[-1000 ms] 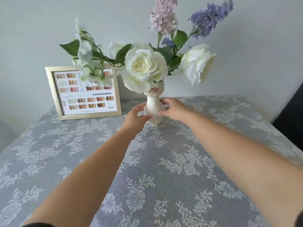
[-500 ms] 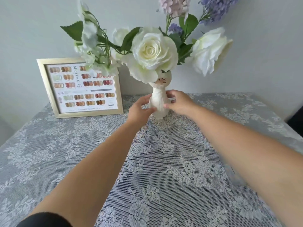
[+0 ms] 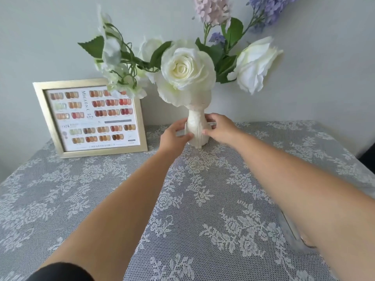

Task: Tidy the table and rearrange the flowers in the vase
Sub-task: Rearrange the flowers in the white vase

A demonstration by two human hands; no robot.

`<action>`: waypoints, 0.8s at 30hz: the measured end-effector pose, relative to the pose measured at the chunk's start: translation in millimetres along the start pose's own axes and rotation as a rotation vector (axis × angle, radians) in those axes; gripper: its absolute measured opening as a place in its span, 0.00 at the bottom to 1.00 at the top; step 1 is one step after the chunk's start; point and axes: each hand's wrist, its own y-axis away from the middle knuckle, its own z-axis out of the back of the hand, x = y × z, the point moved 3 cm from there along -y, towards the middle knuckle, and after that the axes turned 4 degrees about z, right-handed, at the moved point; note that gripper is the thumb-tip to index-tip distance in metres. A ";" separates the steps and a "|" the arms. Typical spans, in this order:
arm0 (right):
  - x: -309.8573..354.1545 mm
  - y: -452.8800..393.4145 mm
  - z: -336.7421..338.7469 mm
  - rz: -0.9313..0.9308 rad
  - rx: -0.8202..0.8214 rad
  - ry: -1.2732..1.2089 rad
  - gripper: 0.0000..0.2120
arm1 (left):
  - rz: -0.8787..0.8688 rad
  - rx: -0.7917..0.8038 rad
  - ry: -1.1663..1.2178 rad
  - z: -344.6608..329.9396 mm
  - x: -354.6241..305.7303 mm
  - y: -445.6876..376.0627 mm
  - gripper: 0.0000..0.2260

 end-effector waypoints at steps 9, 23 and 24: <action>-2.4 -0.2 -0.9 -0.002 0.019 0.022 0.28 | -0.036 0.011 -0.019 -0.1 -2.4 0.4 0.23; 23.9 57.6 96.7 -0.036 -0.433 -0.522 0.37 | -0.167 -0.223 0.454 100.4 -50.3 61.5 0.26; 28.9 61.2 104.5 -0.026 -0.493 -0.552 0.41 | -0.193 -0.229 0.486 108.9 -61.3 66.5 0.27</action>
